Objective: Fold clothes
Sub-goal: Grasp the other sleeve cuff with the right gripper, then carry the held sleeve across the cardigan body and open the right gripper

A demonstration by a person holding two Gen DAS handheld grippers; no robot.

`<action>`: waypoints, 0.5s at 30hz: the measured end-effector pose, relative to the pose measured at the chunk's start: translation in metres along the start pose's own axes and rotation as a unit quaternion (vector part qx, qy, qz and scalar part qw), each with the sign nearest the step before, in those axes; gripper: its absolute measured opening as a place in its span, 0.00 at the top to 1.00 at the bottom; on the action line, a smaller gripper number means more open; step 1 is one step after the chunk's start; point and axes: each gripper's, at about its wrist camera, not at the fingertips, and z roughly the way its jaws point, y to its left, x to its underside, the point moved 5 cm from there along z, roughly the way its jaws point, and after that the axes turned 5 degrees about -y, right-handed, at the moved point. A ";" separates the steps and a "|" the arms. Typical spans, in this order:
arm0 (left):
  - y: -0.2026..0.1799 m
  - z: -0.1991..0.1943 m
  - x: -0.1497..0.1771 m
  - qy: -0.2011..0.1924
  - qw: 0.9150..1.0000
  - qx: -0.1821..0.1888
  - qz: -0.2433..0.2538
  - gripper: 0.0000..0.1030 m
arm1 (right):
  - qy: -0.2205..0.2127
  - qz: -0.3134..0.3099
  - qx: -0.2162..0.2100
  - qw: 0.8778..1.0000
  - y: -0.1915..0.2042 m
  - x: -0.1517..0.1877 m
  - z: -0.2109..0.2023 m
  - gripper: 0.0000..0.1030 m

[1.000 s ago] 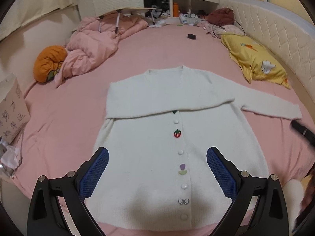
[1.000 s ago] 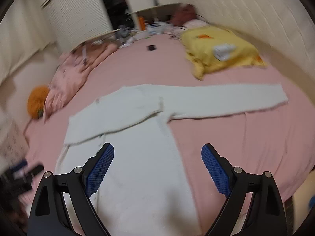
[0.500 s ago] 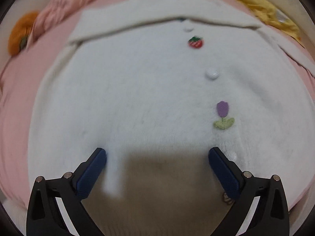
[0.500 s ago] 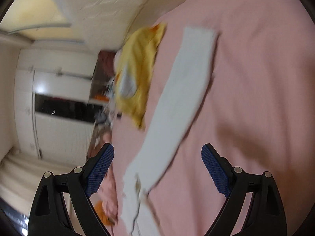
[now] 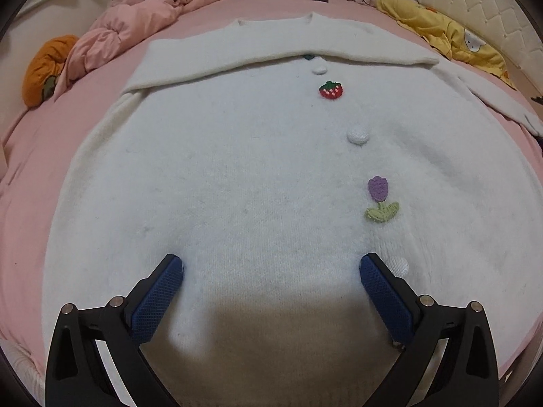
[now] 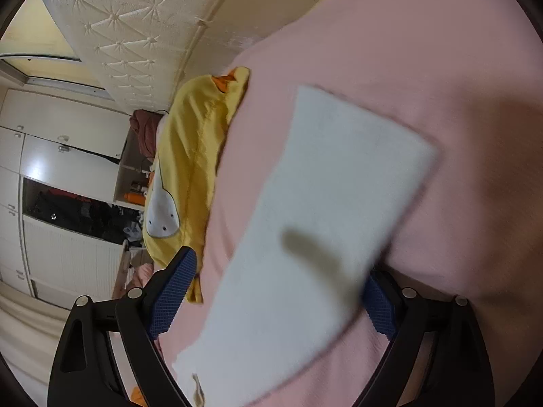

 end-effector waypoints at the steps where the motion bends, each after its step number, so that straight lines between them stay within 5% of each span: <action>1: 0.000 0.001 0.000 0.000 1.000 0.000 0.000 0.00 | 0.000 0.006 -0.001 1.000 -0.003 -0.002 0.004 0.48; 3: 0.004 0.001 -0.002 -0.002 1.000 0.003 0.003 0.00 | 0.008 0.037 0.010 0.999 -0.027 0.001 0.009 0.96; 9: 0.006 0.001 -0.001 -0.007 1.000 0.007 0.002 0.00 | 0.008 0.030 0.039 0.999 -0.032 0.005 0.013 0.94; 15: 0.006 0.001 0.000 -0.010 1.000 0.010 0.002 0.00 | 0.016 -0.075 0.063 0.995 0.014 0.015 0.009 0.94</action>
